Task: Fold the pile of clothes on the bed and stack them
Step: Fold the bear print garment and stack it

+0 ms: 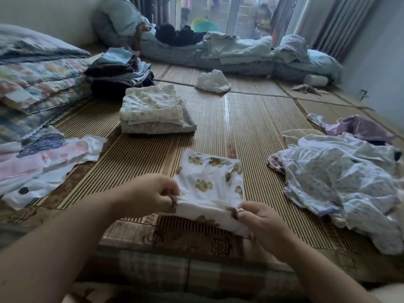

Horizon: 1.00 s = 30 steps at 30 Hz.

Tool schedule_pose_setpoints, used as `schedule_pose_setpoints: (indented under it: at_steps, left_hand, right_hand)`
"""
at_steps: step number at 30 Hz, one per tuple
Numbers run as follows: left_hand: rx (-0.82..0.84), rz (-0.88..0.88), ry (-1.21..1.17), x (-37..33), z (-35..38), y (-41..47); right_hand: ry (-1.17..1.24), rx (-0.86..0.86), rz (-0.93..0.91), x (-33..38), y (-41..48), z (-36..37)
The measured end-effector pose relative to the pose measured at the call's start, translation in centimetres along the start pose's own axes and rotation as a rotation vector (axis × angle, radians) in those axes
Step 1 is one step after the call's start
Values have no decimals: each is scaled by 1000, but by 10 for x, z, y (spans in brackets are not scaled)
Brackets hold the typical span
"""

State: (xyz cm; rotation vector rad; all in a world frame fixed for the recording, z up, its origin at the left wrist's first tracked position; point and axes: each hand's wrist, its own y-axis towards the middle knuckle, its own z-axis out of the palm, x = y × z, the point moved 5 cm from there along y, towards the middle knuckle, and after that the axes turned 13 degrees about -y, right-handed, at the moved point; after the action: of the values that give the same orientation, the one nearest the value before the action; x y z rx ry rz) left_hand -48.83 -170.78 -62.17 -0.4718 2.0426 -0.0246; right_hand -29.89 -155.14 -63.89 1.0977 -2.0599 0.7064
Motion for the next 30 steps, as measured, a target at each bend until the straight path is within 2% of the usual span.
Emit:
schedule_pose_setpoints:
  at_steps: [2,5,12,15,18,20,25,28,30]
  left_hand:
    - [-3,18,-134,-15,-5,0]
    - [-102,22,-210,-24,-17,15]
    - [-499,45,-243,-18,-39,71]
    - [-602,-44,-215,-2,-48,91]
    - [-471,-319,2,25,-43,96]
    - [-360,-436,96,35,-33,93]
    - [-320,-389,-106,34,-13,83]
    - [-374,-318,-291,32,-5,77]
    - [-390,-215,-532,26,0,75]
  right_hand:
    - [134,55,8,8,-2,-10]
    - [183,49,14,20,9,-28]
    - [21,-154,107,19,86,-55]
    - [13,-147,173,7,110,-47]
    - [-369,-88,284,-15,116,-37]
    - [-455,-54,351,-26,113,-28]
    - [-449,-59,365,-22,105,-8]
    - [-237,-147,343,-17,102,-7]
    - [-47,-202,325,-18,97,-10]
